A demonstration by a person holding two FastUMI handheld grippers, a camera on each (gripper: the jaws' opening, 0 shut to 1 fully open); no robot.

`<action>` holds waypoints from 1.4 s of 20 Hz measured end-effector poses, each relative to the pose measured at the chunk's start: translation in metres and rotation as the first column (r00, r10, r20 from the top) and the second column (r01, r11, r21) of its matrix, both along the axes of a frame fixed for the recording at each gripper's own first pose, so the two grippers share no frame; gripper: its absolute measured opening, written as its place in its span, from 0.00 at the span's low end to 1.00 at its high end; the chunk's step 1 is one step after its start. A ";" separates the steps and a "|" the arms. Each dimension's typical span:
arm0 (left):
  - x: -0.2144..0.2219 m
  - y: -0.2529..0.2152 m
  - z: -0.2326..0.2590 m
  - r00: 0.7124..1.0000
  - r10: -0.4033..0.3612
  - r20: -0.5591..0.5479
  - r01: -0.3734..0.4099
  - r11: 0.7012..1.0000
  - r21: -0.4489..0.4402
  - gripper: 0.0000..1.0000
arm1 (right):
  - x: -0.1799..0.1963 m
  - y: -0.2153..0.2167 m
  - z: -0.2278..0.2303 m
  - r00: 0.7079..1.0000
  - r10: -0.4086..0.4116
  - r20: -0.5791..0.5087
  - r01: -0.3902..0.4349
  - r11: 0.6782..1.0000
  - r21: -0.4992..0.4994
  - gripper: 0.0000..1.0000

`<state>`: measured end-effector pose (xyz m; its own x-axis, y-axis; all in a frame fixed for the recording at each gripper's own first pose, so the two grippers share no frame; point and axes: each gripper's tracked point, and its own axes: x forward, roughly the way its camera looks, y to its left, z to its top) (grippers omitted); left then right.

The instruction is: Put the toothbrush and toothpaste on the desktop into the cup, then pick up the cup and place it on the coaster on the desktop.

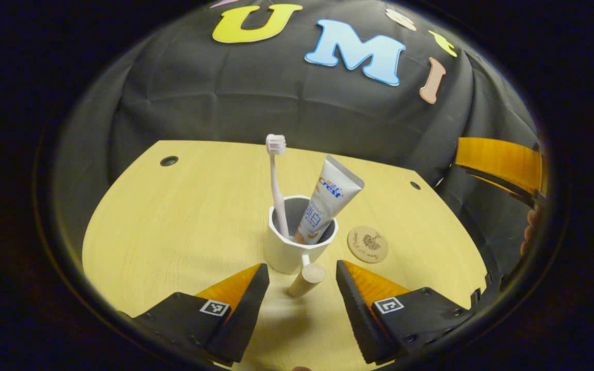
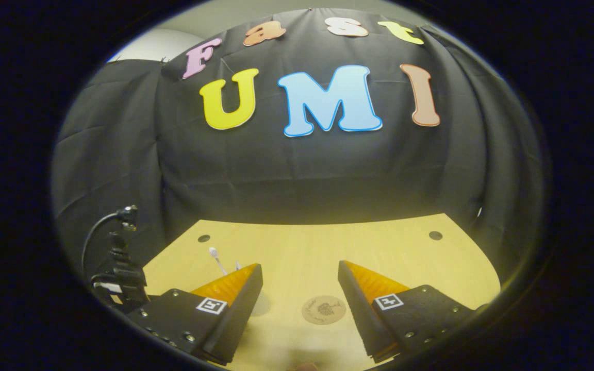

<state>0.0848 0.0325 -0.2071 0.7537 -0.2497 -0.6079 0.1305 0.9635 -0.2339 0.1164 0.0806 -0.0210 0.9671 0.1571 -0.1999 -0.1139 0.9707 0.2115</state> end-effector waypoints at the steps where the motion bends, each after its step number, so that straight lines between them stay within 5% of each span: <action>1: 0.001 -0.001 -0.004 1.000 -0.004 -0.031 0.004 1.000 0.006 0.87 | -0.003 -0.005 -0.004 1.000 -0.003 -0.008 0.003 1.000 0.002 0.88; 7: 0.015 -0.005 -0.030 0.987 -0.007 -0.163 0.013 0.999 0.032 0.83 | -0.016 -0.029 -0.032 0.997 -0.021 -0.068 0.020 1.000 -0.015 0.88; 19: 0.027 -0.006 -0.061 0.935 -0.048 -0.352 0.098 0.987 0.126 0.91 | -0.018 -0.060 -0.076 0.982 -0.042 -0.182 0.053 0.997 0.051 0.88; 24: 0.035 -0.004 -0.066 0.928 -0.011 -0.371 0.061 0.991 0.123 0.73 | -0.018 -0.065 -0.084 0.978 -0.047 -0.202 0.059 0.997 0.055 0.89; 28: 0.030 -0.006 -0.070 0.921 -0.003 -0.390 0.054 0.991 0.122 0.70 | -0.017 -0.068 -0.086 0.976 -0.045 -0.212 0.059 0.996 0.060 0.88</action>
<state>0.1144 0.0265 -0.2771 0.4455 -0.1684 -0.8793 0.0823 0.9857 -0.1471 0.0993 0.0125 -0.1074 0.9118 0.1270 -0.3904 -0.0096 0.9573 0.2890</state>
